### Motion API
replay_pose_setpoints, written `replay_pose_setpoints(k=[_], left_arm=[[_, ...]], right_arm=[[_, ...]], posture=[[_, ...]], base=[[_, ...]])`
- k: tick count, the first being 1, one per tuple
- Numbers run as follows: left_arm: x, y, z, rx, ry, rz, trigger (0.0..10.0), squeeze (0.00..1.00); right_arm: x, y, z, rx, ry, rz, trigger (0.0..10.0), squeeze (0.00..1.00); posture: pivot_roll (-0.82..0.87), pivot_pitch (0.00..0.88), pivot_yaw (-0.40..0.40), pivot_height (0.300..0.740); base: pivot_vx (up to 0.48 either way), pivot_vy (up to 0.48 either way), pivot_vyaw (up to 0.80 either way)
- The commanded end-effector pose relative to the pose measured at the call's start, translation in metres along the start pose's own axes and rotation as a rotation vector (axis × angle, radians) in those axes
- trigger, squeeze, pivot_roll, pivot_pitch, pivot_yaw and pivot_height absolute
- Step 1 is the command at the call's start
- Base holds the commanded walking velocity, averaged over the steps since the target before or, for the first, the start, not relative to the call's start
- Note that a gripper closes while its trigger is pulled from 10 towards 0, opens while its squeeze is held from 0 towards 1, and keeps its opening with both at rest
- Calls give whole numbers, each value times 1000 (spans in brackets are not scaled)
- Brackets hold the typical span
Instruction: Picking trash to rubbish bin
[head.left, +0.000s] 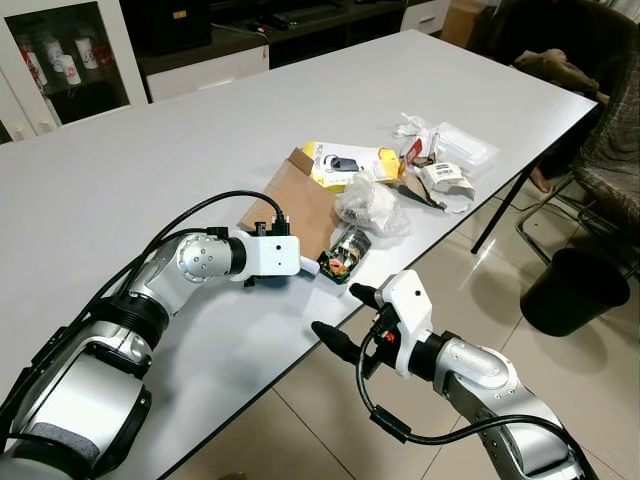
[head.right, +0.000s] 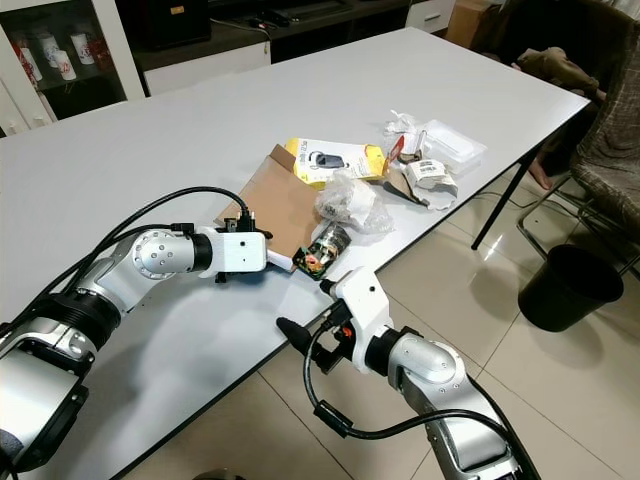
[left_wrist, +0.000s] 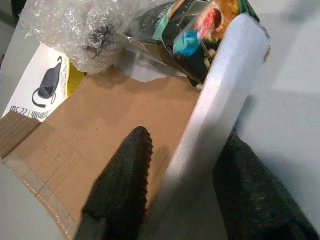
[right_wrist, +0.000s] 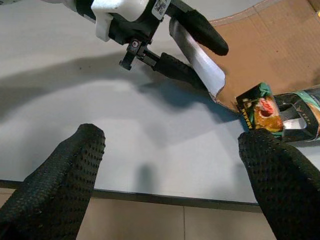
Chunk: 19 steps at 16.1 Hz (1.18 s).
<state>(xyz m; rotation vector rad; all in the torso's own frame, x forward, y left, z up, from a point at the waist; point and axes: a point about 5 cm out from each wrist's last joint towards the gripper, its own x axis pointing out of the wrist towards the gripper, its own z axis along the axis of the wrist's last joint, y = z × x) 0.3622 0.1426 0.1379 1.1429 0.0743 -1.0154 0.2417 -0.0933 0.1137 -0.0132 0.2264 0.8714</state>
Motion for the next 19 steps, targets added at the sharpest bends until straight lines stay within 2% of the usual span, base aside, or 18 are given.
replay_pose_setpoints(k=[1, 8, 10, 12, 13, 15, 16, 17, 19], left_arm=[[-1, 6, 4, -1, -19, 14, 0, 0], [-5, 9, 3, 24, -15, 5, 0, 0], [-13, 13, 1, 28, -16, 24, 0, 0], [-27, 24, -4, -12, -21, 132, 0, 0], [-43, 34, -10, -61, -17, 267, 0, 0], [-56, 37, -17, -110, -7, 351, 0, 0], [-62, 35, -17, -206, -56, 432, 0, 0], [-64, 34, -17, -257, -83, 467, 0, 0], [-79, 32, -8, -495, -238, 716, 0, 0]], right_arm=[[-2, 1, -1, -2, 2, -4, 10000, 0], [-1, 1, -1, -5, 1, -7, 10000, 0], [-1, 0, 0, -11, -7, -12, 10000, 0], [0, -1, 1, -19, -21, -35, 10000, 0], [0, -2, 1, -17, -32, -62, 10000, 0], [0, -3, 1, -15, -37, -72, 10000, 0], [1, -3, 2, -19, -46, -80, 10000, 0], [1, -4, 2, -23, -51, -85, 10000, 0], [3, -11, 7, -25, -104, -165, 10000, 0]], posture=[[-15, 52, -53, 740], [-11, 45, -50, 740], [-9, 43, -46, 740], [-7, 40, -39, 740], [-10, 34, -34, 740], [-8, 35, -36, 740], [-2, 31, -41, 740], [-1, 30, -42, 740], [7, 33, -49, 740]], base=[[0, 0, 0], [0, 0, 0], [0, 0, 0], [0, 0, 0], [0, 0, 0], [0, 0, 0], [0, 0, 0], [0, 0, 0], [0, 0, 0]])
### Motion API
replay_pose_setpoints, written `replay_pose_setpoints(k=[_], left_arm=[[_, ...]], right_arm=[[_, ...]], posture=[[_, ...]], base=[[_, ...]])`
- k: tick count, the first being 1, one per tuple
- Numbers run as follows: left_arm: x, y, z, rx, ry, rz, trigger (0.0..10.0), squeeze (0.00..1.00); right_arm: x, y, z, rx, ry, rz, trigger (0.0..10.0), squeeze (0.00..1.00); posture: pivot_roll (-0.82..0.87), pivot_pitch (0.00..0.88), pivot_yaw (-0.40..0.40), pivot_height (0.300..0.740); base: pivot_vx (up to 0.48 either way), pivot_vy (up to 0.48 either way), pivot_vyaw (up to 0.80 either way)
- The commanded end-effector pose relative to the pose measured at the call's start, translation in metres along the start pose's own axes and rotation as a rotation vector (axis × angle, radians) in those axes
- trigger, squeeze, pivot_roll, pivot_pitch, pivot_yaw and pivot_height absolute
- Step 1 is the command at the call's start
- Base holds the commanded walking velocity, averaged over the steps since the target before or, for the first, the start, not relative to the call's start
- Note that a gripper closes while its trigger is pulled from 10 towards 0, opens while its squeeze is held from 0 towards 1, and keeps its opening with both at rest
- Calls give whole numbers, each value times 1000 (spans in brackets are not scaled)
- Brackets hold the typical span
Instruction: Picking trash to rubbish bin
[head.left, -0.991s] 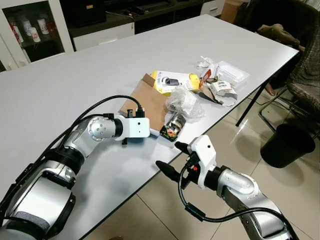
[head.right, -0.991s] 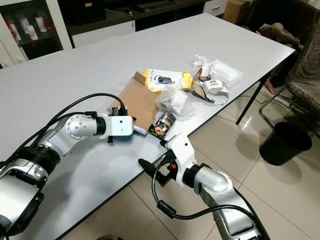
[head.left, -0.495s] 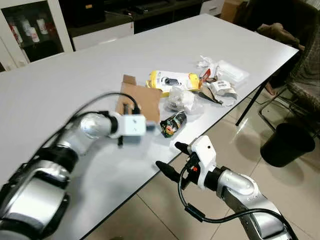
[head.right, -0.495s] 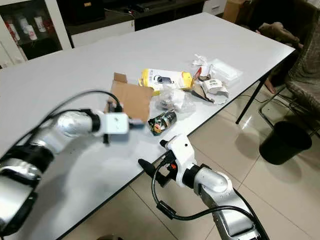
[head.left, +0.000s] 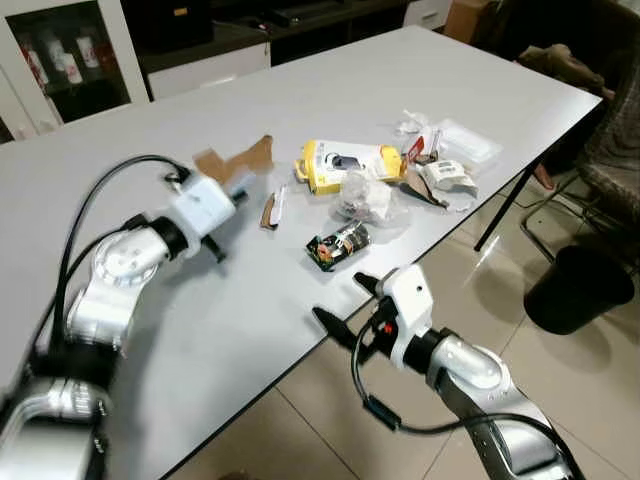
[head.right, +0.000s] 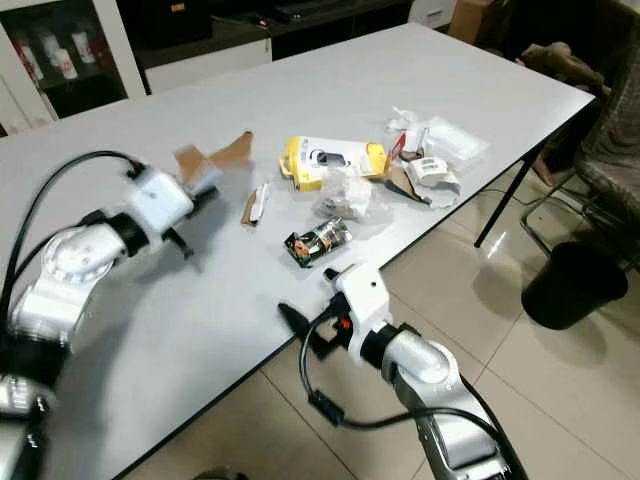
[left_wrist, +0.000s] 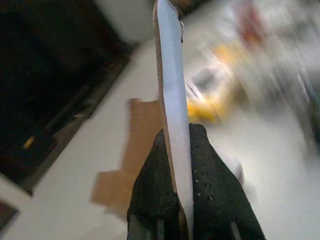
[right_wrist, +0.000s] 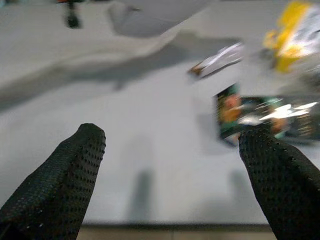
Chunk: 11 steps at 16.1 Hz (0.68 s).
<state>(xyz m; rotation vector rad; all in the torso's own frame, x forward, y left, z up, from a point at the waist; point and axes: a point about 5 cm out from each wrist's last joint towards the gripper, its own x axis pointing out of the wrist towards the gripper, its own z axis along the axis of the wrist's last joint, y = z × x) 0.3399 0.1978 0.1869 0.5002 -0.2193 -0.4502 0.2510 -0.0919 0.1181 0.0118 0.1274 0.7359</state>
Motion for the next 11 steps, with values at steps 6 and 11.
replay_pose_setpoints(k=[6, 11], left_arm=[[-33, -44, 30, -531, -120, 235, 0, 0], [-39, -59, 35, -452, -25, 244, 10000, 0]], right_arm=[[-1, -17, 23, -2, -179, -245, 10000, 0], [-7, -16, 30, -6, -253, -312, 10000, 0]], posture=[[7, 51, -51, 740], [-3, 50, -49, 740]], base=[[0, 0, 0], [0, 0, 0]])
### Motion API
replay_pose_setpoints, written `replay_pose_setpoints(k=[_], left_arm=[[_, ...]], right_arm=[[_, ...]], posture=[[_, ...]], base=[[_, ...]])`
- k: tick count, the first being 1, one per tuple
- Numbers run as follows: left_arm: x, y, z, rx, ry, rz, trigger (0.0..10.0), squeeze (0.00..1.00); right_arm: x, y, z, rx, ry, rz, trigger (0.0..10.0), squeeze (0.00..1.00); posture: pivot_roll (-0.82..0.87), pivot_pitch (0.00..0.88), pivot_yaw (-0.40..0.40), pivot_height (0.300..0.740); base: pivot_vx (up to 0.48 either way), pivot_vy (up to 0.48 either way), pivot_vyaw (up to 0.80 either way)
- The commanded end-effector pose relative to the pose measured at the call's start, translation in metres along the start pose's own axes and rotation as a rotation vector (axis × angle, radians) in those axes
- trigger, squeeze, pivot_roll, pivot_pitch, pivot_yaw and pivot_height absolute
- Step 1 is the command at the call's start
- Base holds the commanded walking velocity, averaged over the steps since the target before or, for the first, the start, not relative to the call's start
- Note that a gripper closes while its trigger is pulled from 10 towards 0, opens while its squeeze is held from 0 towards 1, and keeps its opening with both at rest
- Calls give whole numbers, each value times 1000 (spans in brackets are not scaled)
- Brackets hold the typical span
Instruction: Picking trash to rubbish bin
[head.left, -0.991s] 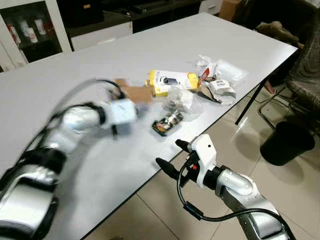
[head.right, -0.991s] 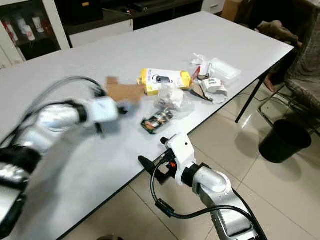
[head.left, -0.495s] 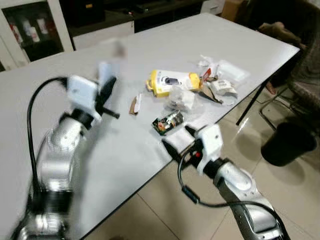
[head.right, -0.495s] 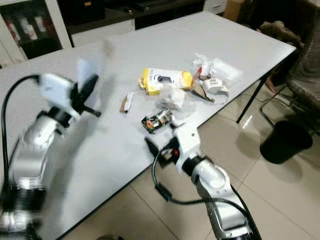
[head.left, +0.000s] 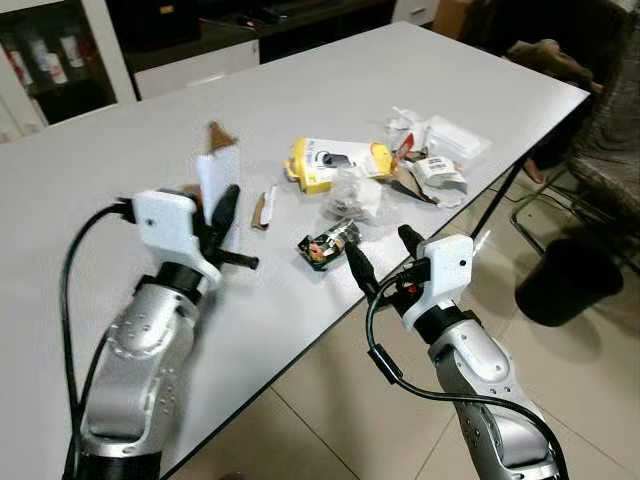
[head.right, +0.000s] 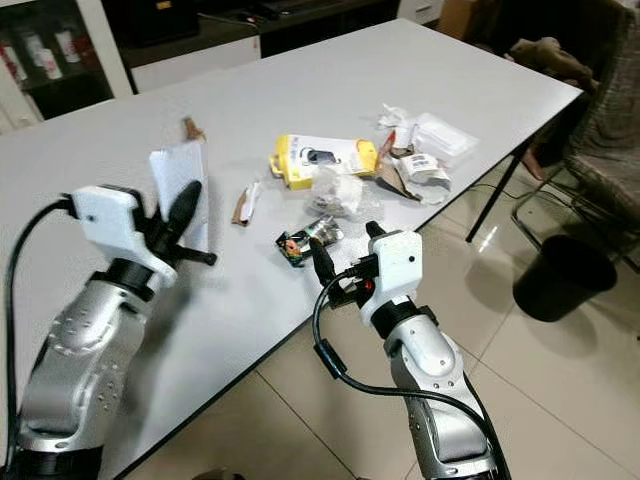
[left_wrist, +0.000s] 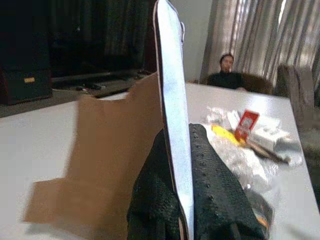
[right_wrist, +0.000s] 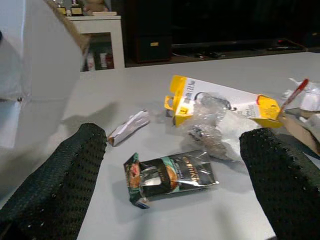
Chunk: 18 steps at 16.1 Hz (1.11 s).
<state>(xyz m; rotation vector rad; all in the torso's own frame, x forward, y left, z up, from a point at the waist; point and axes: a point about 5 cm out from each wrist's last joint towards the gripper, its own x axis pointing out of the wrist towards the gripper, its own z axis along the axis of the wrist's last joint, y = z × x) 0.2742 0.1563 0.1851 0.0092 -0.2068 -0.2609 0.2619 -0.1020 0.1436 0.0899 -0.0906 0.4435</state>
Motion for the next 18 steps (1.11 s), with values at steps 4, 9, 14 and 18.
replay_pose_setpoints(k=[4, 9, 14, 18], left_arm=[[-9, -4, -12, 90, 87, -13, 10000, 0], [-14, -9, -18, 135, 135, -25, 10000, 0], [-15, -11, -18, 166, 142, -28, 10000, 0], [-15, -13, -19, 174, 146, -39, 10000, 0]], right_arm=[[-4, -8, 6, -16, -20, -74, 10000, 0], [-4, -3, 4, -24, -12, -42, 10000, 0], [-4, -3, -1, -10, 18, -39, 10000, 0], [-5, -3, -1, -10, 23, -40, 10000, 0]], posture=[[-9, 50, -47, 740], [-8, 54, -50, 740], [-4, 53, -56, 740], [-7, 50, -51, 740]], base=[[0, 0, 0], [0, -58, -334], [0, -397, 0], [0, -424, 0]])
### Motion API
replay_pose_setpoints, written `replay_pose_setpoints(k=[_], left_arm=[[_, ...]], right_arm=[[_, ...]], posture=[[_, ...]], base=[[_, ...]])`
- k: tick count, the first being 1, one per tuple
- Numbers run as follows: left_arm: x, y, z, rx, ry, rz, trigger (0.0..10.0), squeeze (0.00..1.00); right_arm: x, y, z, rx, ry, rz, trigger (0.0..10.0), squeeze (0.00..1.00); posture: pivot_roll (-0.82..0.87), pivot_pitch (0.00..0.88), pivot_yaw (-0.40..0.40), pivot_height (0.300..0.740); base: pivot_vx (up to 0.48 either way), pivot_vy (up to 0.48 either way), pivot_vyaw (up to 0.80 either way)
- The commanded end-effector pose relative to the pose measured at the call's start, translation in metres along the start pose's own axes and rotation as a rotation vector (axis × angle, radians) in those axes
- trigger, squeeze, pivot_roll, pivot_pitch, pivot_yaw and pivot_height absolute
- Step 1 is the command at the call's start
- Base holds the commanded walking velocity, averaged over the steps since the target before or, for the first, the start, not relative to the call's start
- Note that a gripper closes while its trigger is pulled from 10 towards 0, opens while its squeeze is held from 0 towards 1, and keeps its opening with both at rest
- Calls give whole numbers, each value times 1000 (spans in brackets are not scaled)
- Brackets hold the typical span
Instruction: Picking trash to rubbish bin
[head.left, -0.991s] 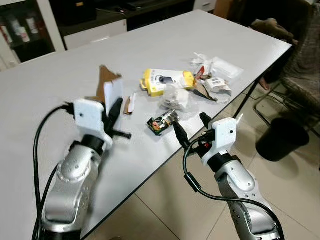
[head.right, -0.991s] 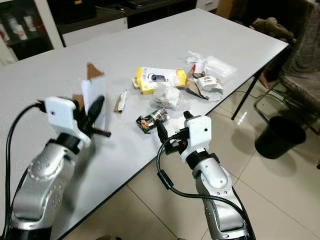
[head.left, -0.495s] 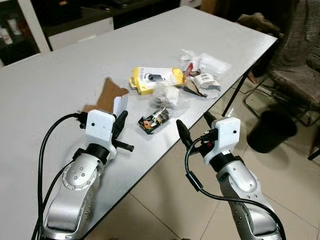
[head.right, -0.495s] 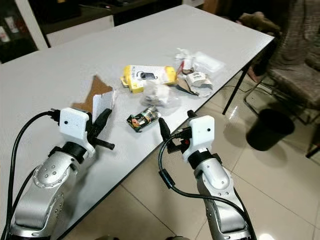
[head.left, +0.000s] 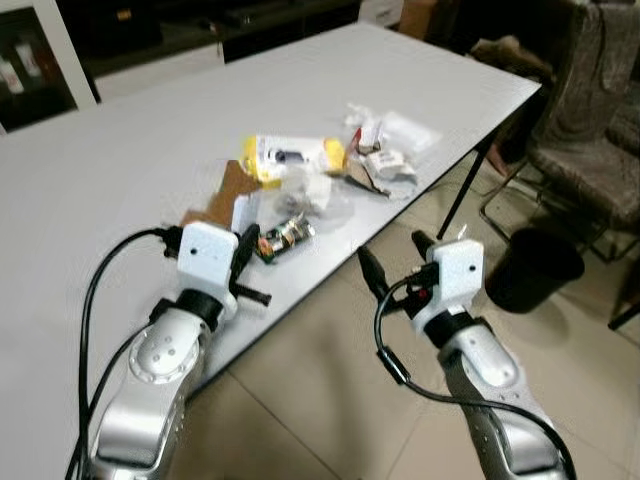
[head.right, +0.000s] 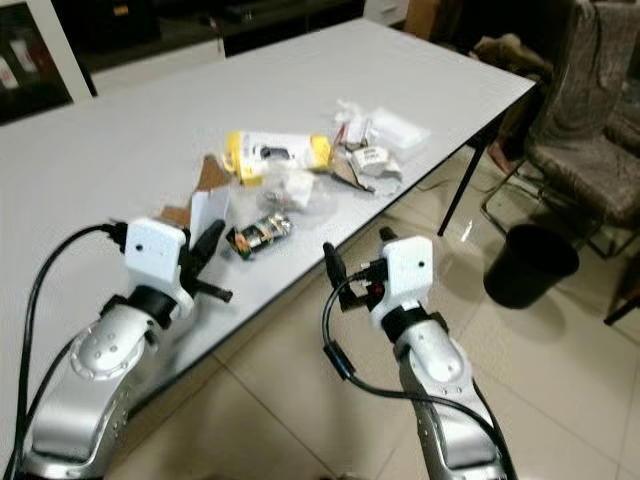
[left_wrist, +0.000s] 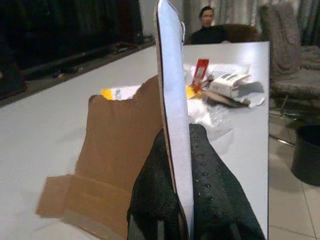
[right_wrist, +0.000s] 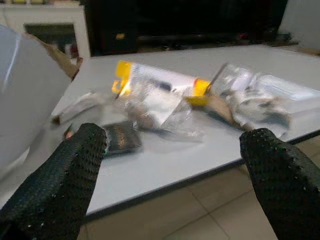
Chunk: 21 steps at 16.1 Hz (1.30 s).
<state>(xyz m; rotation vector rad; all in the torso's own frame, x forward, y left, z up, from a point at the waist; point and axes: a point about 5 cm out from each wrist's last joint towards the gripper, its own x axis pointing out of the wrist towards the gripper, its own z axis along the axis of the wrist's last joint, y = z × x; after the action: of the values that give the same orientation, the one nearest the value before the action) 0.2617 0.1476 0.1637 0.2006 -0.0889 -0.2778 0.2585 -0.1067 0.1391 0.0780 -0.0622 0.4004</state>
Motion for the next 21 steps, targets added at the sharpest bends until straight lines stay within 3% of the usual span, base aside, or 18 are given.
replay_pose_setpoints(k=[1, 16, 21], left_arm=[[-1, -1, 0, 7, 5, -5, 10000, 0], [6, -1, 7, 1, -16, -14, 10000, 0], [8, -8, -2, -101, 55, -36, 10000, 0]], right_arm=[[1, 0, 3, -7, -5, 5, 10000, 0], [2, -4, 3, 4, -9, -17, 10000, 0], [-1, -6, -2, 30, 10, -34, 10000, 0]], posture=[[-9, 54, -48, 740], [-17, 52, -39, 740], [-25, 52, -35, 740]], base=[[0, -428, 0], [0, -425, 0], [0, 384, 0]])
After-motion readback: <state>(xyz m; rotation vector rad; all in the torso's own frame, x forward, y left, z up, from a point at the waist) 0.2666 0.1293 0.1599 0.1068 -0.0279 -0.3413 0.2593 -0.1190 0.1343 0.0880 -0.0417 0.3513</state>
